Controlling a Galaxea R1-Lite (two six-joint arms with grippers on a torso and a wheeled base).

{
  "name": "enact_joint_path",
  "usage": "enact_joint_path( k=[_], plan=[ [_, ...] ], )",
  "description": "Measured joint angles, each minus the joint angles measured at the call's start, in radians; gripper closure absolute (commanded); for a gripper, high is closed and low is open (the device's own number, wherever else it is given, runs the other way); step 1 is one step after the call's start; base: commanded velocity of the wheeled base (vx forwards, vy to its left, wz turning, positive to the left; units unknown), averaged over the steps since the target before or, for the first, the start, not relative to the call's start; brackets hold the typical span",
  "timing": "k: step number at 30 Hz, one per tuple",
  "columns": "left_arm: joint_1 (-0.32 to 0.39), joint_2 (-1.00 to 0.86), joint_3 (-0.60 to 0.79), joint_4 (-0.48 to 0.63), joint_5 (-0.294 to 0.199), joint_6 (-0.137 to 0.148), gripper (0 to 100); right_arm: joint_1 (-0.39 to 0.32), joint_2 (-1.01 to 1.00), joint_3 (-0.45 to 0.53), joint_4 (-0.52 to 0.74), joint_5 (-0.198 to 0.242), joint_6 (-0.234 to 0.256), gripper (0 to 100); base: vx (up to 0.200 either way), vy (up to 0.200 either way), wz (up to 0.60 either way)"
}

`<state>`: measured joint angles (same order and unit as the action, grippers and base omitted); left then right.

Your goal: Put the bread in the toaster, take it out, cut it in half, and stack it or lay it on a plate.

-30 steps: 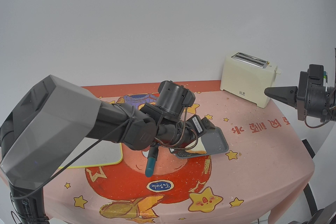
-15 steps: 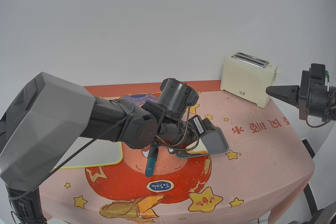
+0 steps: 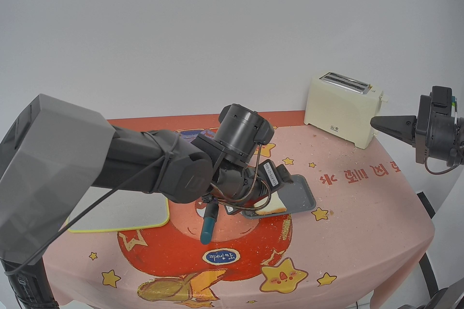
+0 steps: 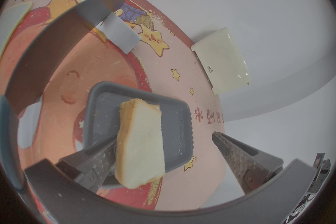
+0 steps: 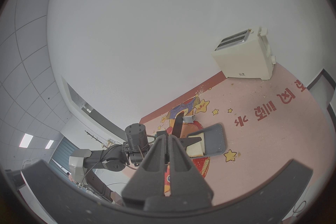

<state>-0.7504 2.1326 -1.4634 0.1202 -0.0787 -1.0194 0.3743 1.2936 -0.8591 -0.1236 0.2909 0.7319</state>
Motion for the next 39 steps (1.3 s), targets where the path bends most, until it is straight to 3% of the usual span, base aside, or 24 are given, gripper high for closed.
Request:
enact_joint_path(
  k=[18, 26, 30, 34, 37, 39],
  plan=[
    [0.001, -0.103, 0.064, 0.021, 0.001, 0.019, 0, -0.035, -0.012, -0.001, 0.000, 0.005, -0.006, 100, 0.000, 0.000, 0.00],
    [0.001, -0.209, 0.121, 0.015, 0.000, 0.064, 0, -0.035, -0.008, 0.001, 0.000, 0.004, -0.011, 100, 0.000, 0.000, 0.00],
    [0.001, -0.278, 0.160, 0.006, 0.011, 0.085, 0, -0.038, -0.010, 0.005, 0.000, -0.013, -0.054, 100, 0.000, 0.000, 0.00],
    [0.003, -0.389, 0.229, -0.038, 0.050, 0.134, 0, -0.057, -0.032, 0.021, 0.000, -0.070, -0.137, 100, 0.000, 0.000, 0.00],
    [0.023, -0.507, 0.315, -0.091, 0.074, 0.213, 0, -0.090, -0.063, 0.041, 0.000, -0.102, -0.198, 100, 0.000, 0.000, 0.00],
    [0.051, -0.599, 0.386, -0.134, 0.088, 0.287, 0, -0.117, -0.088, 0.063, -0.002, -0.121, -0.240, 100, 0.000, 0.000, 0.00]
  ],
)
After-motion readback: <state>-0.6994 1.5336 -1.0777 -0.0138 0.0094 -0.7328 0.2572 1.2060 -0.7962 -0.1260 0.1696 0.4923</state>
